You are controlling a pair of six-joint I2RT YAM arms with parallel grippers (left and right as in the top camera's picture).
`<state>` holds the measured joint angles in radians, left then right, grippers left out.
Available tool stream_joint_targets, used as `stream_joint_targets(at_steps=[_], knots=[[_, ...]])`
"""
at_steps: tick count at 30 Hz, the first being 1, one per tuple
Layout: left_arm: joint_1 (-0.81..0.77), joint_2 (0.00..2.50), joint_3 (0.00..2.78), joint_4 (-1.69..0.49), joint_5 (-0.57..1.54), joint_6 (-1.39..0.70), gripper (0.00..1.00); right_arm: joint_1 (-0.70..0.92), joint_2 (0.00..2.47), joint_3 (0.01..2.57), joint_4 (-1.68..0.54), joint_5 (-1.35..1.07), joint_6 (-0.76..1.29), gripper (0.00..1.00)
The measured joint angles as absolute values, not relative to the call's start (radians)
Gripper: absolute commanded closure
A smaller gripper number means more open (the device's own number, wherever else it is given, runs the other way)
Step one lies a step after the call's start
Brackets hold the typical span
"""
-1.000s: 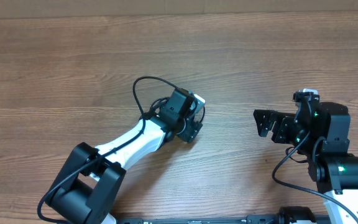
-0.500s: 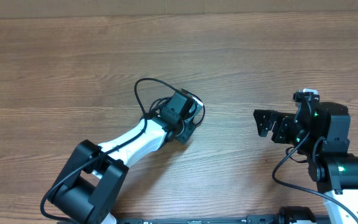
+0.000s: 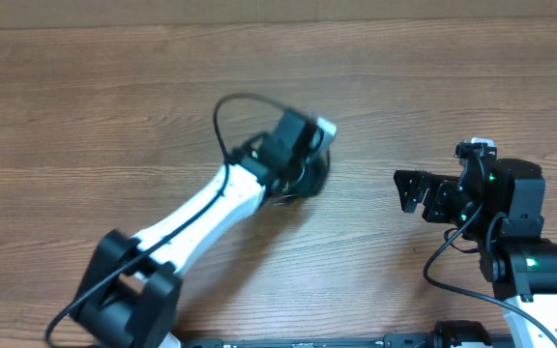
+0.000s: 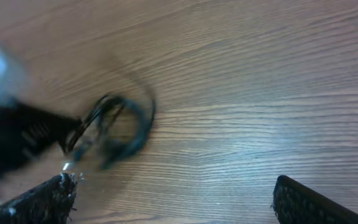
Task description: Untangle cables
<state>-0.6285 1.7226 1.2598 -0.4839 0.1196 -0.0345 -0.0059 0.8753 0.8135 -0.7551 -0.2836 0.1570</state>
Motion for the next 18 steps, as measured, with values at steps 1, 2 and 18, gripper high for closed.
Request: stream_joint_targets(at_steps=[1,2,18], knots=[[-0.619,1.701,1.321,-0.493,0.160,-0.057,0.96,-0.006,0.875,0.813,-0.753,-0.301,0.157,0.00],[-0.616,1.691,1.341,-0.493,0.174,-0.067,0.96,-0.006,0.875,0.813,-0.751,-0.311,0.157,0.00],[-0.512,1.605,1.449,-0.492,0.632,-0.260,0.96,-0.006,1.096,0.813,-0.609,-0.487,0.176,0.09]])
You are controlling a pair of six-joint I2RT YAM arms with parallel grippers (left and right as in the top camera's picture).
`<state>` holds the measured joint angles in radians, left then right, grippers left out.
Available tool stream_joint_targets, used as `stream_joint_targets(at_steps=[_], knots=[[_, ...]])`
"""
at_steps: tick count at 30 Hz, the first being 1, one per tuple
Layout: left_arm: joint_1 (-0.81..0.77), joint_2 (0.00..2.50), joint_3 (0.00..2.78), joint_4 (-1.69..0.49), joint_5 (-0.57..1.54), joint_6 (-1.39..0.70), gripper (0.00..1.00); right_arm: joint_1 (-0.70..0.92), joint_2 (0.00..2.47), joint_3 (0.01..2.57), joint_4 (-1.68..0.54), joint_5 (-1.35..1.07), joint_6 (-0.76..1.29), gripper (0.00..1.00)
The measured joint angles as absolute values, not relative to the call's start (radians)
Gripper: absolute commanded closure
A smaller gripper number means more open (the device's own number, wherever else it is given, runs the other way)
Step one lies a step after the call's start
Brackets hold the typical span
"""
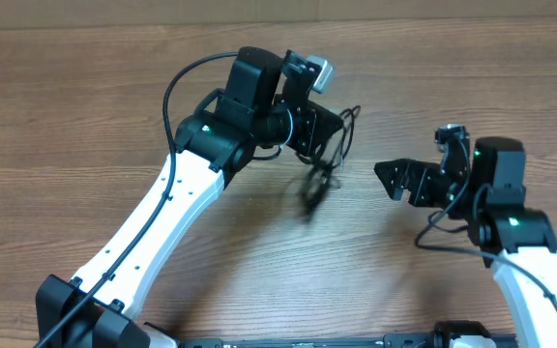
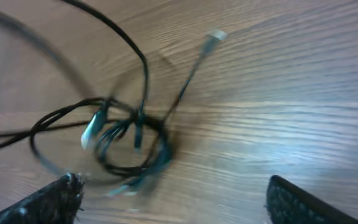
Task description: Untangle cables
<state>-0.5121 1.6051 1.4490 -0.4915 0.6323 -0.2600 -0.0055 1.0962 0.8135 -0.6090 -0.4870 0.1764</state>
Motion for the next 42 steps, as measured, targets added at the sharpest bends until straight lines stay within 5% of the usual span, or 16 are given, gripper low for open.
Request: stream_joint_targets(at_steps=[12,17,24,28,30,33,37,42], knots=[[-0.513,1.605,1.449,-0.307,0.791,-0.297,0.96,0.085,1.311,0.813,-0.556,-0.557,0.184,0.03],[-0.513,1.605,1.449,-0.235,0.821,-0.343,0.96,0.149,1.361,0.813,-0.487,-0.557,0.183,0.21],[-0.513,1.605,1.449,-0.093,0.901,-0.443,0.96,0.172,1.435,0.813,-0.380,-0.461,0.251,0.18],[-0.512,1.605,1.449,-0.066,0.926,-0.482,0.96,0.175,1.477,0.813,-0.329,-0.441,0.280,0.32],[-0.513,1.605,1.449,-0.066,0.933,-0.499,0.96,0.179,1.490,0.813,-0.304,-0.437,0.299,0.53],[-0.513,1.605,1.449,-0.065,0.937,-0.507,0.96,0.181,1.494,0.815,-0.268,-0.432,0.341,0.96],[-0.512,1.605,1.449,-0.099,0.936,-0.506,0.96,0.183,1.494,0.815,-0.247,-0.425,0.370,0.96],[-0.494,1.605,1.453,-0.407,0.776,-0.426,0.96,0.183,1.494,0.815,-0.307,-0.381,0.384,0.96]])
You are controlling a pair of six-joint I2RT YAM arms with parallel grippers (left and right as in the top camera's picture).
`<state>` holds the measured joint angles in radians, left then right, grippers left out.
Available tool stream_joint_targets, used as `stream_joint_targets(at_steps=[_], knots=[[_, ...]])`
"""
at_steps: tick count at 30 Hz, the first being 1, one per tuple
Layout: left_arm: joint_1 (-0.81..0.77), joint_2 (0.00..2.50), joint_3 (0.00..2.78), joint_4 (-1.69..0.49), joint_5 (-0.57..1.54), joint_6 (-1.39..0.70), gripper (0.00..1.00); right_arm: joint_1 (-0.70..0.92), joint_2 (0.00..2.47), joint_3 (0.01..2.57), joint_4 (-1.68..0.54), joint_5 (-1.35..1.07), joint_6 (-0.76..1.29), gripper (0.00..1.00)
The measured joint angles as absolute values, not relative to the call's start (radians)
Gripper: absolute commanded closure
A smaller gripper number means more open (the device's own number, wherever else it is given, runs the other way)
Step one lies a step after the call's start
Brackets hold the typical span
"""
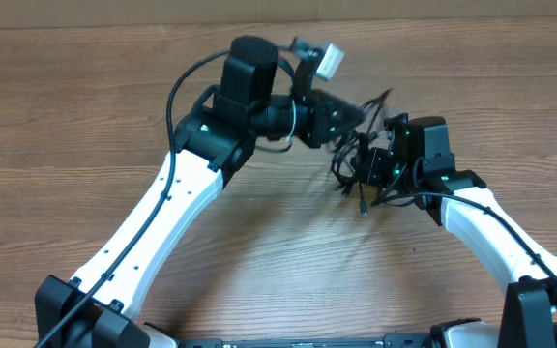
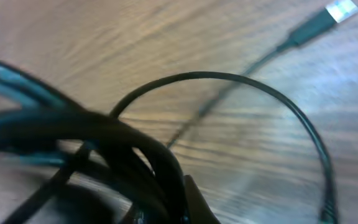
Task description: Untangle cables
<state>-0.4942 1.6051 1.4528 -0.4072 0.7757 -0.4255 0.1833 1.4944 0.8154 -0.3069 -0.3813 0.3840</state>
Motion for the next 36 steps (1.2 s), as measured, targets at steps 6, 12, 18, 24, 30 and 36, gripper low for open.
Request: stream_joint_targets(at_steps=[6,12,18,24,30,36], knots=[[-0.444,1.605,1.451,-0.729,0.308,-0.373,0.96,0.184,1.495,0.815,-0.377,-0.352,0.364,0.96],[-0.364,1.605,1.450,-0.797,0.005,-0.366,0.96,0.190,1.495,0.815,-0.367,-0.374,0.344,0.96],[-0.319,1.605,1.450,-0.798,-0.041,-0.375,0.89,0.205,1.495,0.822,-0.356,-0.450,0.335,0.96],[-0.267,1.605,1.450,-0.783,0.006,-0.373,0.60,0.189,1.496,0.822,-0.382,-0.429,0.337,0.96],[-0.275,1.605,1.450,-0.763,0.120,-0.339,0.26,0.190,1.496,0.822,-0.390,-0.385,0.332,0.96],[-0.308,1.607,1.450,-0.700,0.308,-0.287,0.22,0.189,1.496,0.822,-0.329,-0.538,0.302,0.96]])
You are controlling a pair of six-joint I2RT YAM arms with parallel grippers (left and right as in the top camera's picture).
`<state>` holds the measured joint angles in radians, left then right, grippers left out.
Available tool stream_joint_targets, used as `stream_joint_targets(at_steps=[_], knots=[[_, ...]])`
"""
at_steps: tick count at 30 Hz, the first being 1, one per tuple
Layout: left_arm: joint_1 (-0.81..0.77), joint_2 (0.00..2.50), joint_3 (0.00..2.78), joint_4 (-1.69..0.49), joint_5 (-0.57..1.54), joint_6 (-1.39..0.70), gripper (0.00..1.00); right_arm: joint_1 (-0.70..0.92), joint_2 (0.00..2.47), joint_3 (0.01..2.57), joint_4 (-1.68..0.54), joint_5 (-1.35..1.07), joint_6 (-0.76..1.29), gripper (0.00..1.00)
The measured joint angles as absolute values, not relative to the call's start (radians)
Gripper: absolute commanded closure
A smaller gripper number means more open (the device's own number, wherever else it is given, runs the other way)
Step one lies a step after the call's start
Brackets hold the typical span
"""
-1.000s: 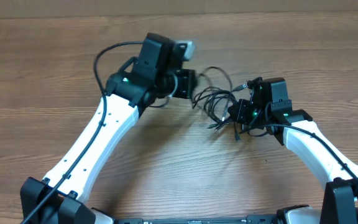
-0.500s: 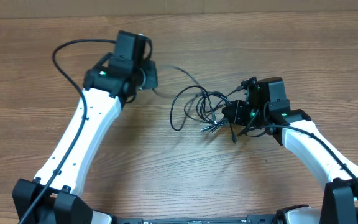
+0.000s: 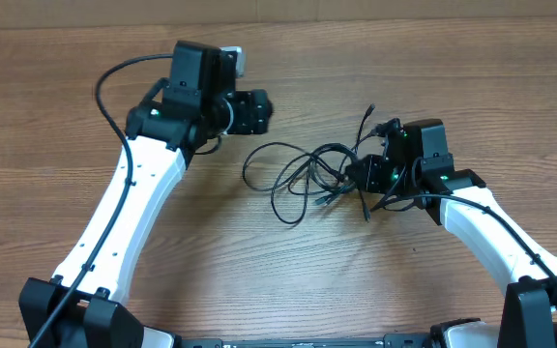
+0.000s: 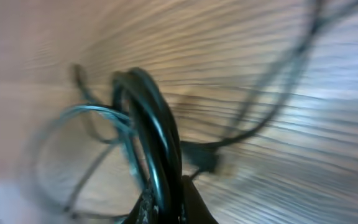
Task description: Untangle cables
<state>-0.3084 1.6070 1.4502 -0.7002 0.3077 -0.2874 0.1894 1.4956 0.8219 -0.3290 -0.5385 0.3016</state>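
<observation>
A tangle of thin black cables [image 3: 303,174] lies loosely spread on the wooden table [image 3: 85,193], with loops reaching left and one plug end [image 3: 370,110] pointing toward the far side. My right gripper [image 3: 367,176] is at the tangle's right end, shut on a bunch of strands. The right wrist view is blurred, with the thick dark bundle [image 4: 149,118] running down into the right gripper [image 4: 165,204]. My left gripper [image 3: 256,111] hovers up and left of the tangle, apart from it, open and holding nothing.
The left arm's own black supply cable [image 3: 109,82] arches beside its wrist. The right arm [image 3: 491,227] stretches in from the lower right corner. The table's far edge [image 3: 356,21] runs along the top of the overhead view.
My left gripper has let go of the tangle and is now further left, away from it. The cables now lie spread out leftwards on the table. The right gripper stays shut on their right end.
The left gripper first held the bunched cables low over mid-table, with the right gripper open at the right. The left then held them further back. Later the right gripper was shut on the bundle beside the left. Now only the right holds it.
</observation>
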Motion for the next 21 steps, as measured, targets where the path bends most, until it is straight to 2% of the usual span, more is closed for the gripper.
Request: stream_joint_targets(at_steps=[6,11,14,17,20,21], knots=[[-0.369,1.650,1.450,-0.694,0.381,-0.276,0.25,0.192,1.496,0.822,-0.292,-0.707,0.280,0.96],[-0.406,1.728,1.450,-0.691,0.401,-0.251,0.23,0.192,1.496,0.822,-0.292,-0.755,0.274,0.96],[-0.425,1.777,1.450,-0.687,0.419,-0.226,0.26,0.192,1.496,0.822,-0.292,-0.766,0.272,0.96],[-0.434,1.808,1.450,-0.687,0.433,-0.204,0.36,0.192,1.496,0.822,-0.292,-0.773,0.268,0.96],[-0.442,1.833,1.450,-0.688,0.444,-0.183,0.64,0.192,1.496,0.822,-0.292,-0.776,0.268,0.96],[-0.442,1.839,1.450,-0.689,0.447,-0.182,0.66,0.191,1.496,0.822,-0.292,-0.776,0.268,0.96]])
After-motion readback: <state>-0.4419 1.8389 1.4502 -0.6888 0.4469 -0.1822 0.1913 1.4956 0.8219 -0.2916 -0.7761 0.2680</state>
